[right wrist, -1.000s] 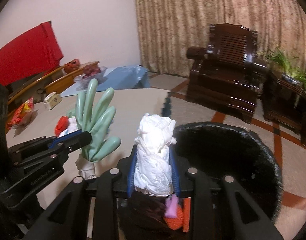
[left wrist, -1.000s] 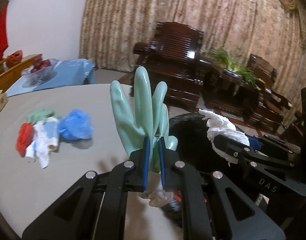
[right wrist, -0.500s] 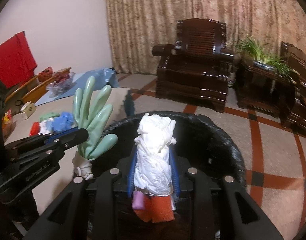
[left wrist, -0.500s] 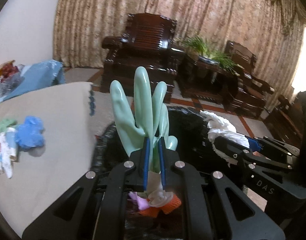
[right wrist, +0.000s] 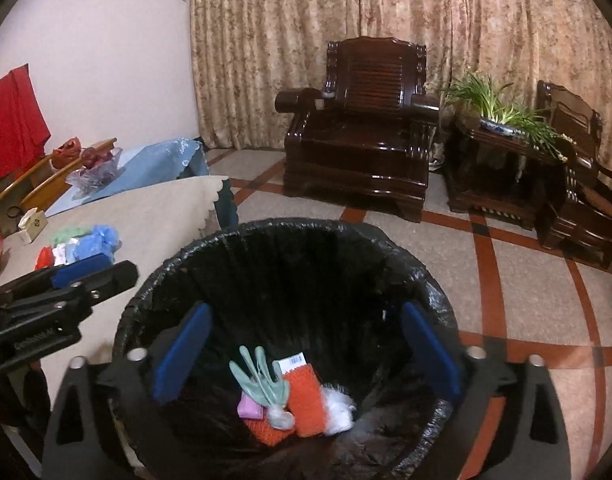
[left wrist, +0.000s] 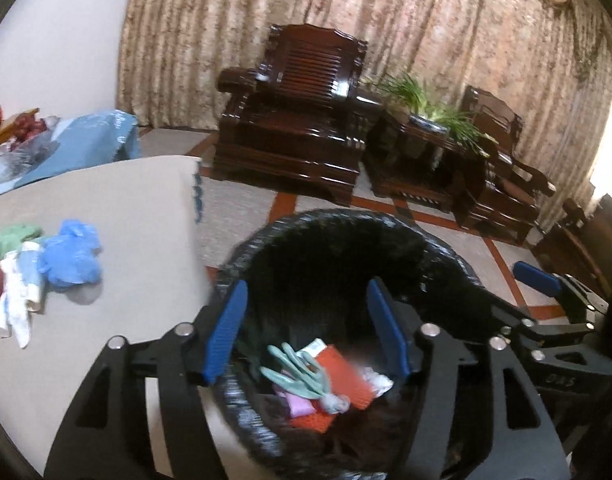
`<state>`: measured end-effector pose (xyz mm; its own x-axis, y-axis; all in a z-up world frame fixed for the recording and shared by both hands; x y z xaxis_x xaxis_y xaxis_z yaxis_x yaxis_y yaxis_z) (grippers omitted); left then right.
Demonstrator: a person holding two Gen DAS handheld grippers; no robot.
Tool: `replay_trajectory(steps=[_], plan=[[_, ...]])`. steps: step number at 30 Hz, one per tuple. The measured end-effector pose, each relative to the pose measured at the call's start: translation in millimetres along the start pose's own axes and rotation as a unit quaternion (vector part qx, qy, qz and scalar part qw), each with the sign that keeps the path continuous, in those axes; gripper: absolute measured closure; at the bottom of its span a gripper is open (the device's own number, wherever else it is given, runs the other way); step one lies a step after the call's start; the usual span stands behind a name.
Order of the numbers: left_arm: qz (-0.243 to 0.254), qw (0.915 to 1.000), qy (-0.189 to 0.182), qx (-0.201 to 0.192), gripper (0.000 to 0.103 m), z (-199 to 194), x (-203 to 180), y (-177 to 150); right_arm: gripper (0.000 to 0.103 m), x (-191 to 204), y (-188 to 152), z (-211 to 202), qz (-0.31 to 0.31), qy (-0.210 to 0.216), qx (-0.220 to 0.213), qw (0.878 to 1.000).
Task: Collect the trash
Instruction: 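Carry glove and tissue over the bin and open both grippers, then move both grippers back toward the remaining trash on the table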
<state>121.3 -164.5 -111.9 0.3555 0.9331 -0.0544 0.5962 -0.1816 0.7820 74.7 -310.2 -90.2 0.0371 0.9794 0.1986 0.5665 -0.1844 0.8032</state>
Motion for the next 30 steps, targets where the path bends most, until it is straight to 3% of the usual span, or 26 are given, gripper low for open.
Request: replay_trajectory(steps=[6,15,30], plan=[[-0.020,0.9981,0.054,-0.021,0.025,-20,45,7,0.006,22,8,9,-0.011,0.028,-0.003,1.000],[-0.058,0.9896,0.126,-0.036,0.023,-46,114,10,0.006,90,23,39,-0.053,0.094,-0.001,0.994],[-0.118,0.9631,0.239,-0.038,0.023,-57,245,3,0.006,201,45,124,-0.101,0.167,0.017,0.981]])
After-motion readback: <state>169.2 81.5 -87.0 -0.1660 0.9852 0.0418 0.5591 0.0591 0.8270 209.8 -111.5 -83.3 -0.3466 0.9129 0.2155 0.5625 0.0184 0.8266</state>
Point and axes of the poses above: each gripper's, at about its wrist camera, not at the fingertips, and z roughly the way its jaws point, x to its left, y to its top, the point moved 2 cm from there along z, roughly the way its jaws point, and after that the axes turned 12 degrees about y, right-handed, at the moved point
